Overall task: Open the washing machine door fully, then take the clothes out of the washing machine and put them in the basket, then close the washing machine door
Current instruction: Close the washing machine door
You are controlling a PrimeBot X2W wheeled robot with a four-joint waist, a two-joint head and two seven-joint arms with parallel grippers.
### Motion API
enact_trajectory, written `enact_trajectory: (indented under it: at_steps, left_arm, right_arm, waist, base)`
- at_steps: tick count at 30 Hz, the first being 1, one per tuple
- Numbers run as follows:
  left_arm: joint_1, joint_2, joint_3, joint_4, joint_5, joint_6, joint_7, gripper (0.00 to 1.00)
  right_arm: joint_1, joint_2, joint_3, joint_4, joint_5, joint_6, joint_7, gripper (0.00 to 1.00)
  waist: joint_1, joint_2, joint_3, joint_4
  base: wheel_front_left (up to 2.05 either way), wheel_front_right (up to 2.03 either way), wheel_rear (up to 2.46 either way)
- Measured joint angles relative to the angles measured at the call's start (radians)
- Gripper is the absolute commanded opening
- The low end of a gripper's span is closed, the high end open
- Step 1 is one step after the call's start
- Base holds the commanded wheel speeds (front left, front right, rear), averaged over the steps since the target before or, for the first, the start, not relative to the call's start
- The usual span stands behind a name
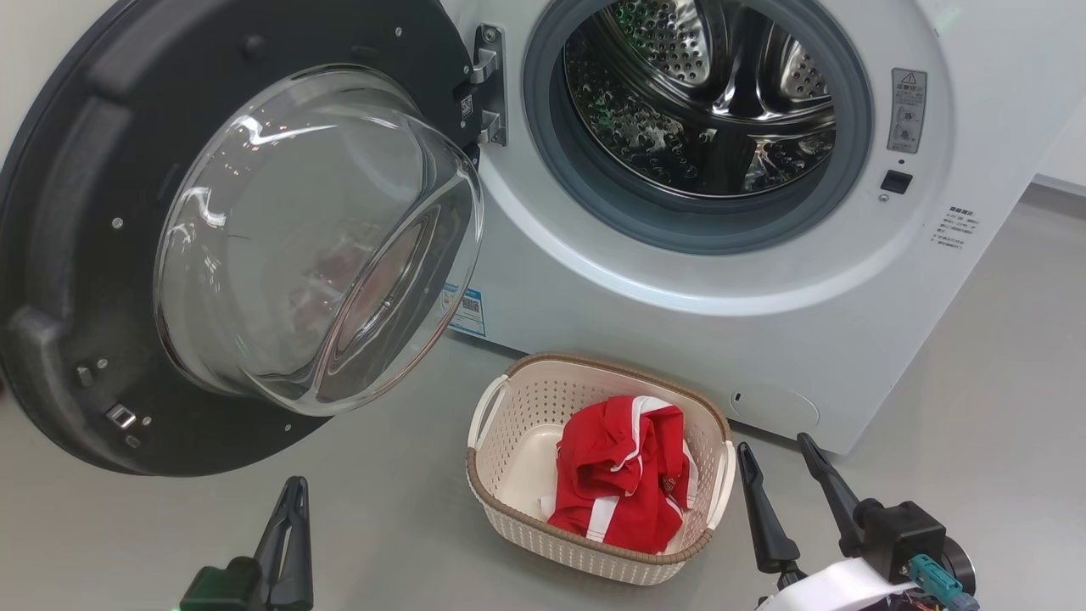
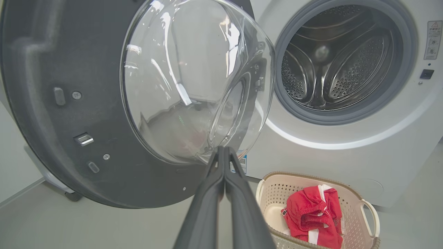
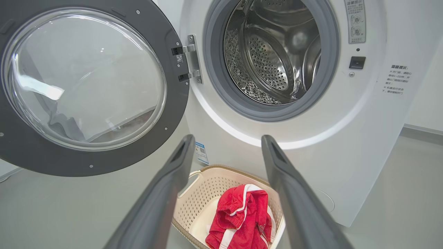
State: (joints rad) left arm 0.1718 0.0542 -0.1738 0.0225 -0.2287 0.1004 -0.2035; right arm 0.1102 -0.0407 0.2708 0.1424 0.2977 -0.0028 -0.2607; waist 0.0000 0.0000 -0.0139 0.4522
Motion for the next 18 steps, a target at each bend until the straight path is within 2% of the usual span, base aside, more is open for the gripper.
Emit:
enact_trajectory:
  at_steps: [4,8,13,17,18]
  left_arm:
    - [0.000,0.001,-0.010,0.000,-0.001,-0.001,0.003,0.00]
    - [0.000,0.000,-0.022,-0.017,-0.061,-0.031,0.010,0.00]
    - [0.000,-0.002,-0.030,-0.066,-0.268,-0.110,0.033,0.00]
    - [0.000,-0.004,-0.033,-0.122,-0.486,-0.178,0.047,0.00]
    - [0.000,-0.004,-0.037,-0.142,-0.570,-0.188,0.048,0.00]
  right_arm:
    - [-0.001,0.000,0.000,0.000,0.000,0.000,0.000,1.00]
    - [-0.003,0.000,-0.001,0.003,0.000,0.000,0.000,1.00]
    - [-0.004,0.000,-0.001,0.004,0.000,0.000,0.000,1.00]
    - [-0.004,0.000,-0.001,0.009,0.000,0.000,0.000,1.00]
    - [-0.004,0.000,-0.001,0.009,0.000,0.000,0.000,1.00]
  waist:
    - [0.0000,0.0000,0.000,0.002]
    - [0.0000,0.0000,0.000,0.006]
    - [0.0000,0.0000,0.000,0.013]
    - [0.0000,0.0000,0.000,0.020]
    - [0.0000,0.0000,0.000,0.021]
  base:
    - [0.00,0.00,0.00]
    - [0.00,0.00,0.00]
    - [0.00,0.00,0.00]
    - [0.00,0.00,0.00]
    - [0.00,0.00,0.00]
